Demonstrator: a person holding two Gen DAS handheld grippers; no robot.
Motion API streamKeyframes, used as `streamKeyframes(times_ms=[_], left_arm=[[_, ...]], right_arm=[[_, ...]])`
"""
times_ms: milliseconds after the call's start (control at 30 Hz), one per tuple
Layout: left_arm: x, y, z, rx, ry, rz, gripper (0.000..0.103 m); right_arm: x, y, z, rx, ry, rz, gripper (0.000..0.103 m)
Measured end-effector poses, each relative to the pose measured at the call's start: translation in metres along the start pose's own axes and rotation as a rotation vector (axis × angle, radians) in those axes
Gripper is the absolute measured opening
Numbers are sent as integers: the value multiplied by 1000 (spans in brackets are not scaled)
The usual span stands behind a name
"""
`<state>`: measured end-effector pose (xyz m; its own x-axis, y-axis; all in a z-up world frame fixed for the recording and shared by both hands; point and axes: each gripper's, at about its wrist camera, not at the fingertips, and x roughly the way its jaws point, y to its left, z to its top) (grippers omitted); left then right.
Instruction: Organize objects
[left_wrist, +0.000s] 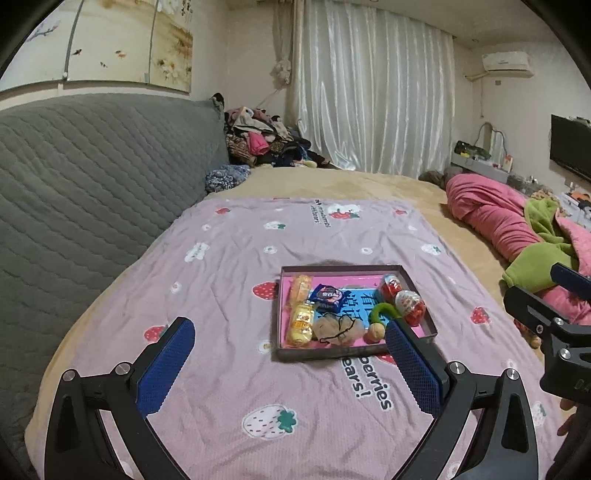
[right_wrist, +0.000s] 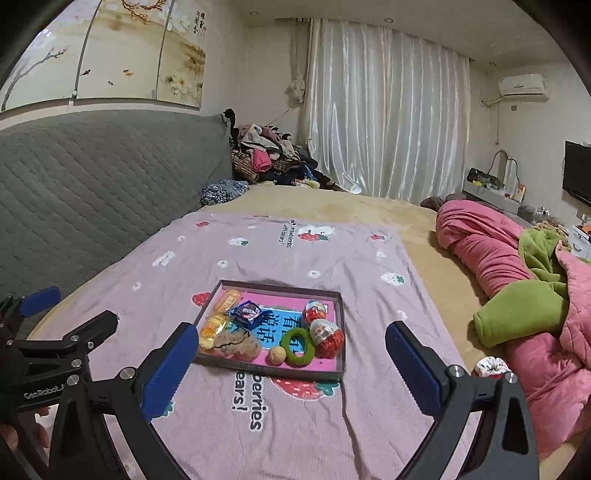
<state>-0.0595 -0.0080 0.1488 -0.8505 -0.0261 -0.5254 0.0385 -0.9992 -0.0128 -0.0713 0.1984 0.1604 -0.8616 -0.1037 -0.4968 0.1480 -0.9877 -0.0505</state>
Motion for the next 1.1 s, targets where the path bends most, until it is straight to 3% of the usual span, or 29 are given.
streamKeyframes(times_ms=[333,900,1100], left_arm=[[-14,-9,-15,29,-4,34,103],[1,-16,-58,12,42,-48,103],[11,-16,-72,11,65,-18,103]], right_arm=[[-14,-4,-17,14,4,2,102],[-11,-13,-66,43,39,16,102],[-8,-13,-80,36,58,15,102]])
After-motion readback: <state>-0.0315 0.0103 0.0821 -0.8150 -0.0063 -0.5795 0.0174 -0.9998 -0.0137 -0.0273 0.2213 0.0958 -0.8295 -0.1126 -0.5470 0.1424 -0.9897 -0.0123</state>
